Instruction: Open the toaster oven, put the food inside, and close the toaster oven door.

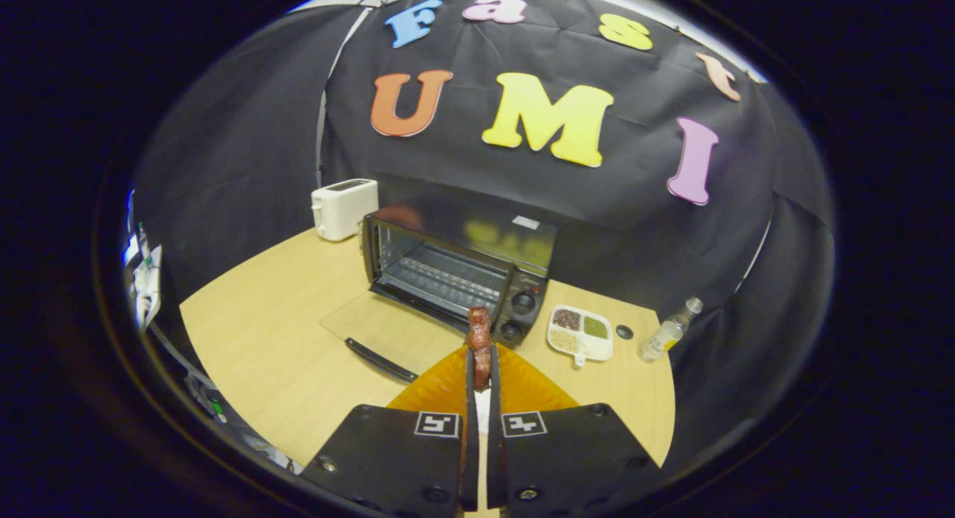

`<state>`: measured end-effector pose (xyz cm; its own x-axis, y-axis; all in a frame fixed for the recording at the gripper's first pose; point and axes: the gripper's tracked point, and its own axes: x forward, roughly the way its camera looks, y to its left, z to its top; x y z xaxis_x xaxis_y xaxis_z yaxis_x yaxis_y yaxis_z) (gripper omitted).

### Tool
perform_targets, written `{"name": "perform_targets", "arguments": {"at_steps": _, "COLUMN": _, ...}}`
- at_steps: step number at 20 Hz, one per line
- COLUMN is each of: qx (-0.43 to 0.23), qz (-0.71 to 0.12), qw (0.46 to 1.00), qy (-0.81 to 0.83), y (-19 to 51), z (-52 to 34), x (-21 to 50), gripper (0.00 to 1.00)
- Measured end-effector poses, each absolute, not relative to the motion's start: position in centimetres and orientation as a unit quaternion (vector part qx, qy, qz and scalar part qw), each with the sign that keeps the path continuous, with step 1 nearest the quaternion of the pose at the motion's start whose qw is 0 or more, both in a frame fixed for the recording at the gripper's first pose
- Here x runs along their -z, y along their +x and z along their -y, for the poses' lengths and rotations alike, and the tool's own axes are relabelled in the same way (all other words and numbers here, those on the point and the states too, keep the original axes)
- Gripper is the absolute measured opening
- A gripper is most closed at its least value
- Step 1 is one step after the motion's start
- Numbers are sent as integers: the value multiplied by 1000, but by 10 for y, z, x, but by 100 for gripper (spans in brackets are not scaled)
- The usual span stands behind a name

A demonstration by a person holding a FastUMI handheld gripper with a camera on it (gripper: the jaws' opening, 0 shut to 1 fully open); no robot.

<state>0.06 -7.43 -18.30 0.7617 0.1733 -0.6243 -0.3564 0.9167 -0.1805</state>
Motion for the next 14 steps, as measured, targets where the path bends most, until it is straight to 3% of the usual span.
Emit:
{"name": "perform_targets", "arguments": {"at_steps": 7, "qx": -147, "qz": -317, "qw": 927, "qy": -136, "y": 26, "z": 3, "x": 229, "gripper": 8}}
{"name": "perform_targets", "arguments": {"at_steps": 14, "qx": -83, "qz": -306, "qw": 948, "qy": -10, "y": 78, "z": -24, "x": 271, "gripper": 7}}
